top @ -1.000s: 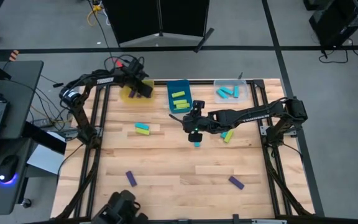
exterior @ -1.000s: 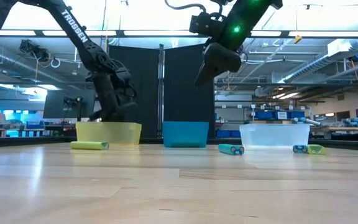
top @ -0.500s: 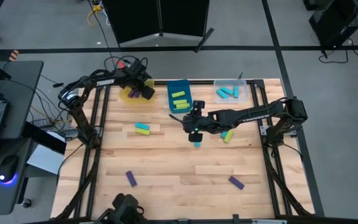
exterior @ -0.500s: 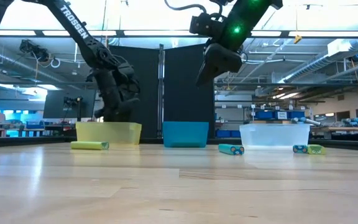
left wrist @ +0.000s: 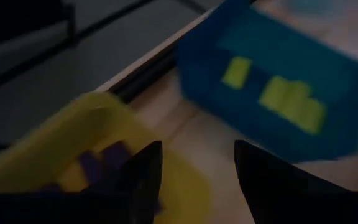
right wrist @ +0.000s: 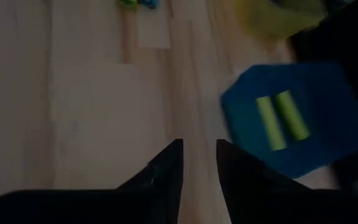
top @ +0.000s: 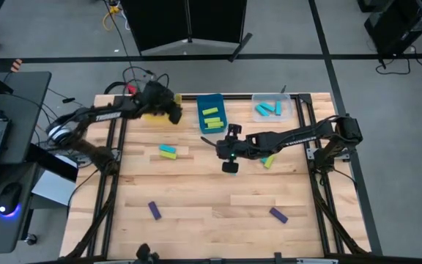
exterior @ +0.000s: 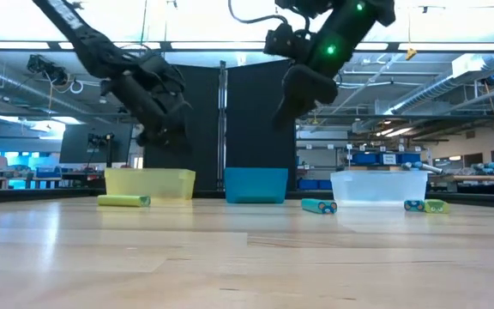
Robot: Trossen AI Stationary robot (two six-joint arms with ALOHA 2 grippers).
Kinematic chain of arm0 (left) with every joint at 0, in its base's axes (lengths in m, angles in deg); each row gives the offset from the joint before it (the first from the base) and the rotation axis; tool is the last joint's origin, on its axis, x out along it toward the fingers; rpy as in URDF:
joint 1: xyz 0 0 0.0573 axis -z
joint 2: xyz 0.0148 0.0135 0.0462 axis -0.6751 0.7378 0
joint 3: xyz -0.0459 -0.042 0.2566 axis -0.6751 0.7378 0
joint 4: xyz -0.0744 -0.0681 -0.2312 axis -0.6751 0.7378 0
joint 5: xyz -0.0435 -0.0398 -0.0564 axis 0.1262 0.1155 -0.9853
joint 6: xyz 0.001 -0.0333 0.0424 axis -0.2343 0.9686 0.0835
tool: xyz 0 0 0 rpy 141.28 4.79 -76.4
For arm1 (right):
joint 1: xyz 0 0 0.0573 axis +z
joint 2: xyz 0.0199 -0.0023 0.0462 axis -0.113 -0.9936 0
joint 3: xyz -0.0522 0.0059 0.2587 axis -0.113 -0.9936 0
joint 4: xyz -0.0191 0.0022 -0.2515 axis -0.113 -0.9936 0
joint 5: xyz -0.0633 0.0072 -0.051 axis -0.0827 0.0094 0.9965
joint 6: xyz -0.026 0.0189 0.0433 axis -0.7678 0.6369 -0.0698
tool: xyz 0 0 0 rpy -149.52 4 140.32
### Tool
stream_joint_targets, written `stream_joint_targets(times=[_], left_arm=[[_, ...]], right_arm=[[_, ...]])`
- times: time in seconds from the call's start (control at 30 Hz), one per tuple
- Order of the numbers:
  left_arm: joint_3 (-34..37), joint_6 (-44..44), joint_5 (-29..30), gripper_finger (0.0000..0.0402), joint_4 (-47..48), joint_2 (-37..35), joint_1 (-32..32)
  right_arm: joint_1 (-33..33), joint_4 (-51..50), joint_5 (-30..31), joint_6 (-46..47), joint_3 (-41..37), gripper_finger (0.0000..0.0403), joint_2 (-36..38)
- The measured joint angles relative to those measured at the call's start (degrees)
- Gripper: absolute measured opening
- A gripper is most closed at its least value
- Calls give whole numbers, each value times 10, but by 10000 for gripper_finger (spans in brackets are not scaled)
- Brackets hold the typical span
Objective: Sort blocks
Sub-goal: Put the blue block into the transparent bin
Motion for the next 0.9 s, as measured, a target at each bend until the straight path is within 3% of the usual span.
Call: stream_joint_targets(times=[0.23,0.4,0.7,0.9], left_arm=[[113,42,-10,206,-131,-113,78],[177,46,-10,206,-223,-163,144],[247,73,-5,206,-358,-176,235],[255,72,4,206,-378,-175,272]], right_arm=[[1,11,0,214,-57,86,0],[28,-77,1,360,-68,70,0],[116,-286,27,627,-69,12,0],[194,-396,28,843,-69,13,9]])
